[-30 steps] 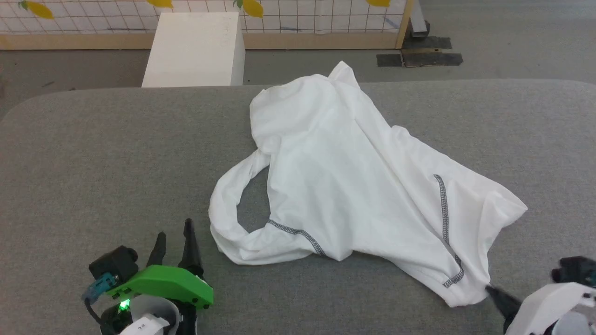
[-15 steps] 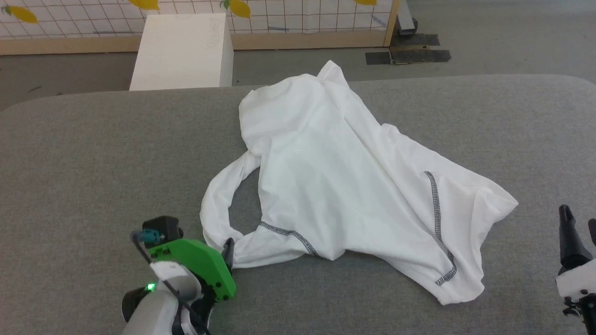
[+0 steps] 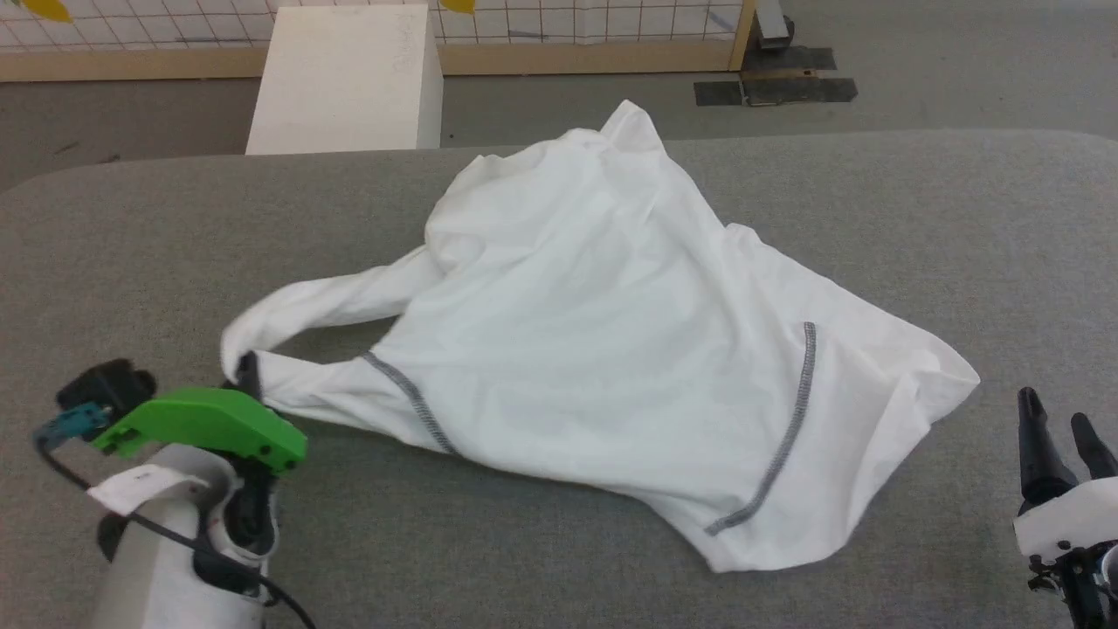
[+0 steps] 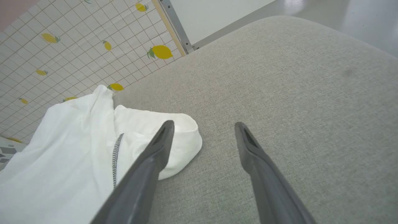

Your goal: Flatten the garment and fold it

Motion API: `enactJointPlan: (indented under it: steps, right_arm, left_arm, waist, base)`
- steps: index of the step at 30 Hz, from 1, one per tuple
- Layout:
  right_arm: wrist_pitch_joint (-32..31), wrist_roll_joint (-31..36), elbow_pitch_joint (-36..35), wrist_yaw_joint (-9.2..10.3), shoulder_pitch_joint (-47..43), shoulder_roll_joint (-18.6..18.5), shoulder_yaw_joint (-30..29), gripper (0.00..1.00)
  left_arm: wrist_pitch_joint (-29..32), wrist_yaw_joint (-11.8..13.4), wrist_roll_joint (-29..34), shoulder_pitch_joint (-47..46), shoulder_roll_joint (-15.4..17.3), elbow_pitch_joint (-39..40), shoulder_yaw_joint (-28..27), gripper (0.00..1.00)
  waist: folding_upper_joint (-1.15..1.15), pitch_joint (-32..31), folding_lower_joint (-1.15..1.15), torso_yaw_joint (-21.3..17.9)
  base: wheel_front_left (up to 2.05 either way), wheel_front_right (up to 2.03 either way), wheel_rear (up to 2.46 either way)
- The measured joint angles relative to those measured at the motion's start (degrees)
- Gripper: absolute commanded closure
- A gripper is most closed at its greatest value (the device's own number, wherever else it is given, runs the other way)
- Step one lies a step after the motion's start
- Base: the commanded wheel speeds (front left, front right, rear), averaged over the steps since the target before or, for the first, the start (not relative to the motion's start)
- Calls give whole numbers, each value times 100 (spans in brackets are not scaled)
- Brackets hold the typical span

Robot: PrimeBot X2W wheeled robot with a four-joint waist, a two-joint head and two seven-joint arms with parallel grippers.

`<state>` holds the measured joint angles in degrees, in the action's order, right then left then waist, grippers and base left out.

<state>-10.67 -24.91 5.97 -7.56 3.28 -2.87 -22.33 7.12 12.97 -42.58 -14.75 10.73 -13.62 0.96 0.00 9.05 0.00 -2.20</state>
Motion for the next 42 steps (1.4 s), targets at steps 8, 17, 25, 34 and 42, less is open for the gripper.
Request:
enactJointPlan:
  steps: [8, 17, 25, 34, 42]
  right_arm:
    - [-101, 115, 18, 0, 32, 0, 160, 0]
    - [-253, 247, 137, 0, 164, 1, 348, 0]
    - [-1839, 1503, 212, 0, 487, -3, 390, 0]
    - [-2777, 2112, 1047, -1, 1199, -5, 789, 0]
    - [-2563, 2129, 1335, -3, 1503, -54, 695, 100]
  left_arm:
    - [125, 710, -192, 300, 548, 169, -901, 100]
    - [-621, 108, -111, 495, 434, 544, -781, 0]
    - [-2143, -386, 1221, 904, 517, 1137, -407, 0]
    - [-2169, -645, 1762, 1326, -24, 1292, -401, 0]
    - [-2185, -918, 2038, 1317, -309, 1204, -598, 0]
  waist:
    - [0, -64, 0, 220]
    - [0, -81, 0, 330]
    - [0, -85, 0, 375]
    - [0, 62, 0, 435]
    - [0, 219, 0, 601]
  base:
    - [0, 0, 0]
    - [0, 0, 0]
    - [0, 0, 0]
    - [0, 0, 0]
    - [0, 0, 0]
